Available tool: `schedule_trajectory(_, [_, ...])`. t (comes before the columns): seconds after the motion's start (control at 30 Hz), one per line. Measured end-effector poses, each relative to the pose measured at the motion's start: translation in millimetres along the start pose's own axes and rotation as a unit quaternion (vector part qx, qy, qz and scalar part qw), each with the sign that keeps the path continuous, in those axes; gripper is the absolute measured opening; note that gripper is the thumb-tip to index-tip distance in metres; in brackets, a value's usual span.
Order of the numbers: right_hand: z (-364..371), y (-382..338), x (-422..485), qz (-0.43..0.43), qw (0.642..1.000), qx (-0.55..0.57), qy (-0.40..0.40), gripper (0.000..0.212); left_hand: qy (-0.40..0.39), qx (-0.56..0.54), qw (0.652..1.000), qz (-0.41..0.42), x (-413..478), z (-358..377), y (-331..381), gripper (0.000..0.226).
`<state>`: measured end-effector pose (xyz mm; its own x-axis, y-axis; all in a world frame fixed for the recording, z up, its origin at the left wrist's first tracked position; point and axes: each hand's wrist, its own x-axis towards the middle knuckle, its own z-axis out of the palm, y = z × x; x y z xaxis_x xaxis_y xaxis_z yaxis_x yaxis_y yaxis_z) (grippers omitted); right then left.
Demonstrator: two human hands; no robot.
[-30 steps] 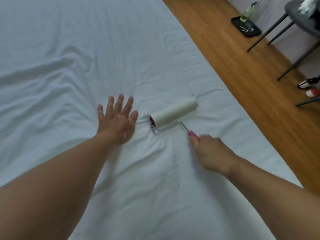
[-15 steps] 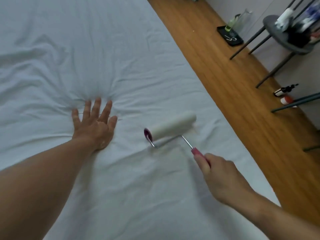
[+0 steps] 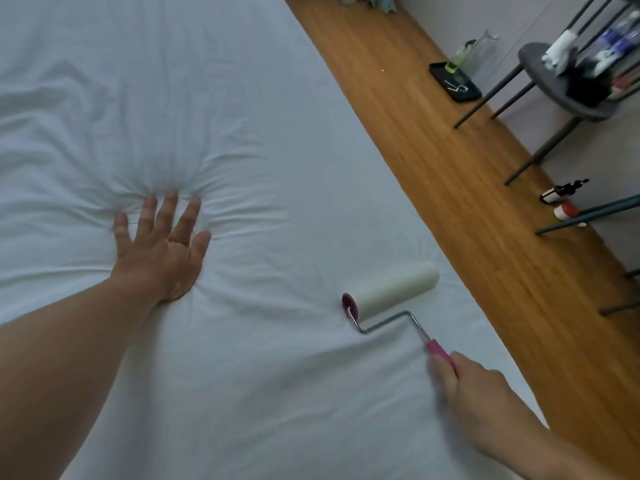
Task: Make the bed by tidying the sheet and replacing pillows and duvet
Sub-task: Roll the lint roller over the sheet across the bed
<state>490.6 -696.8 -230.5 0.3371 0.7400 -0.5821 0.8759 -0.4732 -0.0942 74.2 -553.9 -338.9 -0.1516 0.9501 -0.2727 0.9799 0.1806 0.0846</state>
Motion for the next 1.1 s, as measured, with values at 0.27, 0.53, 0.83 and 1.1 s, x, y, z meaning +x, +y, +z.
schedule_trajectory(0.27, [-103,-157,126,-0.146,0.986,-0.034,0.066,0.038,0.010,0.017,1.000,-0.011,1,0,1,0.066])
schedule_trajectory(0.53, [-42,-29,87,-0.098,0.995,-0.034,0.000,0.061,-0.001,0.032,0.999,-0.016,4,2,1,0.066])
schedule_trajectory(0.83, [-55,27,-12,-0.079,0.996,0.010,0.033,0.069,-0.028,0.030,0.998,0.047,-48,-7,2,0.065])
schedule_trajectory(1.1, [-27,-192,12,-0.270,0.961,-0.057,0.024,0.042,-0.001,0.018,0.998,0.056,-84,12,-13,0.058])
